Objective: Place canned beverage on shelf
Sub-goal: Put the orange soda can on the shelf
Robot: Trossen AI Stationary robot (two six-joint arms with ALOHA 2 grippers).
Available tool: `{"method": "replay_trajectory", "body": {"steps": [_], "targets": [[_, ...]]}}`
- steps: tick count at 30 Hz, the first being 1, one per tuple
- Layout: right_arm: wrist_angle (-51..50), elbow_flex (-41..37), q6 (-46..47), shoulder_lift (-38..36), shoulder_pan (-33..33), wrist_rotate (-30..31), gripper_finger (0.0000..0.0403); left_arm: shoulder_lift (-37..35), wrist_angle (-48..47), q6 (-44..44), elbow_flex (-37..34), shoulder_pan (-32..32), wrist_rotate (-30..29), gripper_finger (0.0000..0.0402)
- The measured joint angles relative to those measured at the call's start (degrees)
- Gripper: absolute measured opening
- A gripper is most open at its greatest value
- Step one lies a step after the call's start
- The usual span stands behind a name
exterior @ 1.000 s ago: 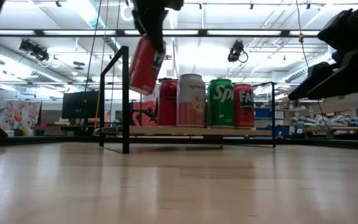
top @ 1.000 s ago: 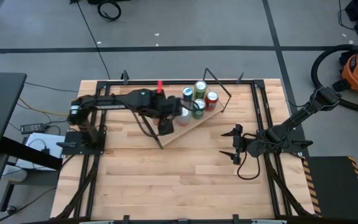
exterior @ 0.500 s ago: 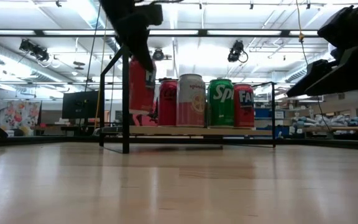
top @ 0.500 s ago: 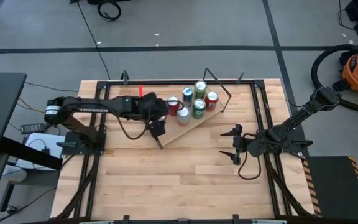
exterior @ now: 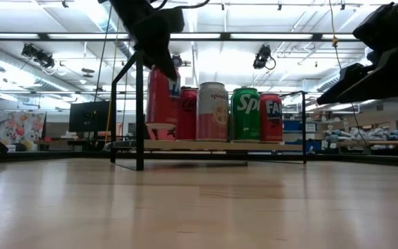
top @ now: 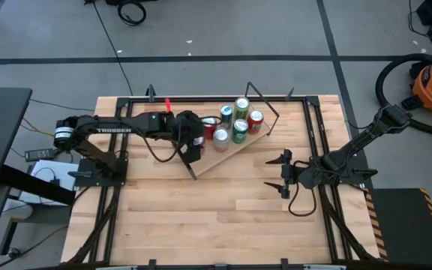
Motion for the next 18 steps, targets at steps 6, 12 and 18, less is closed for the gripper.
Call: {"method": "replay_trajectory", "body": {"steps": [6, 12, 18], "targets": [[-0.5, 0.0, 0.0, 0.0, 0.0, -0.5, 0.0381, 0.4, 1.4, 0.0, 0.0, -0.5, 3.2, 0.0306], [-0.5, 0.0, 0.0, 0.0, 0.0, -0.6, 0.0381, 3.2, 1.5, 10.0, 0.0, -2.6, 3.6, 0.0307], [-0.5, 0.0, 0.2, 0.1, 0.0, -0.6, 0.0381, 5.3, 3.2, 15.3, 0.3, -3.2, 4.0, 0.0309]]}}
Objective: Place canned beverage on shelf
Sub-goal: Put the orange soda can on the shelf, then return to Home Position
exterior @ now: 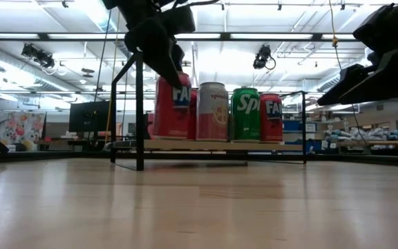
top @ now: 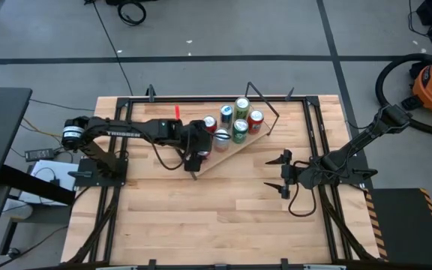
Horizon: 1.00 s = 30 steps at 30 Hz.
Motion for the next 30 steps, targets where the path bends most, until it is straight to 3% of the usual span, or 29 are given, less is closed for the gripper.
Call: {"method": "replay_trajectory", "body": {"steps": [16, 30], "targets": [[0.0, 0.0, -0.1, 0.0, 0.0, 0.0, 0.0381, -0.1, -0.9, 0.5, -0.1, 0.1, -0.8, 0.0319], [0.0, 0.0, 0.0, 0.0, 0.0, -1.1, 0.0381, -0.1, -1.9, 1.8, 0.3, 0.0, -3.6, 0.0390]]}}
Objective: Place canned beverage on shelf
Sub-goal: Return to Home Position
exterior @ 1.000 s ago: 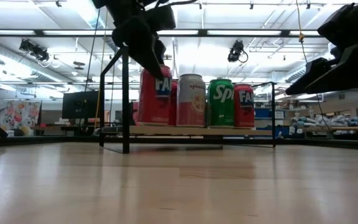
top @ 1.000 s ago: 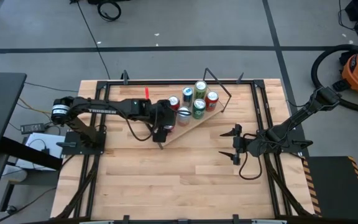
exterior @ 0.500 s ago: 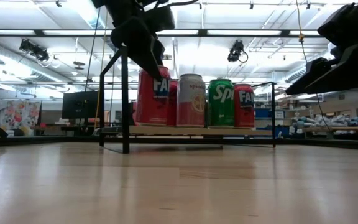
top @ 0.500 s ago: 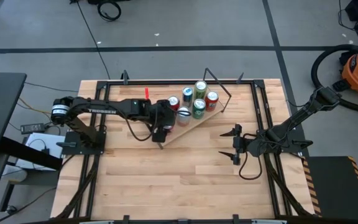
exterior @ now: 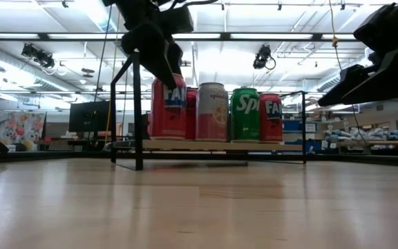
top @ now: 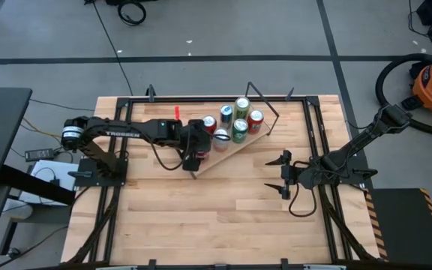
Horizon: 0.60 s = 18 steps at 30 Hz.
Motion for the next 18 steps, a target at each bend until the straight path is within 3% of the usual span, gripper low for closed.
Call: {"method": "replay_trajectory", "body": {"steps": [7, 18], "targets": [[0.0, 0.0, 0.0, 0.0, 0.0, 0.0, 0.0381, 0.5, -3.9, 1.4, 3.6, -0.4, -5.5, 0.0392], [0.2, 0.0, 0.0, 0.0, 0.0, 0.0, 0.0382, 0.5, -4.4, -1.8, 4.2, -2.5, -6.5, 0.0392]]}}
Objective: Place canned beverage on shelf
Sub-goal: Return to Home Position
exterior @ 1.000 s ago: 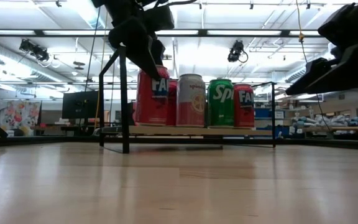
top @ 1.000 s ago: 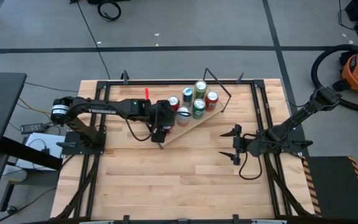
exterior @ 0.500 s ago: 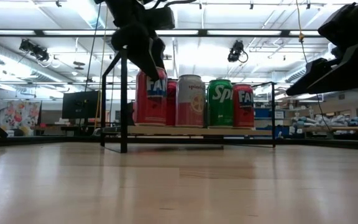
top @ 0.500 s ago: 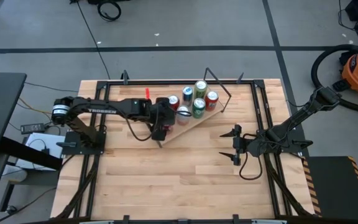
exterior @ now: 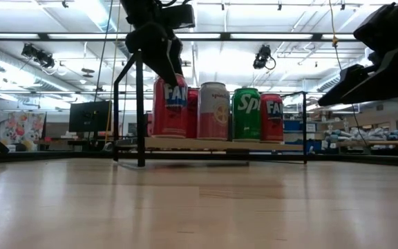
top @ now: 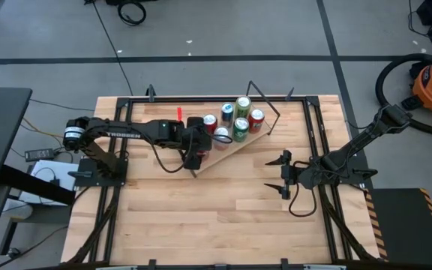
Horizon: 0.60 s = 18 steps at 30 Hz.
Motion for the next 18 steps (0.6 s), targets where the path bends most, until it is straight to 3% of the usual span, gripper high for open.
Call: {"method": "replay_trajectory", "body": {"steps": [18], "targets": [[0.9, 0.0, 0.2, 0.0, 0.0, -0.2, 0.0382, -0.3, -1.1, -0.5, 0.2, -2.6, -1.4, 0.0388]]}}
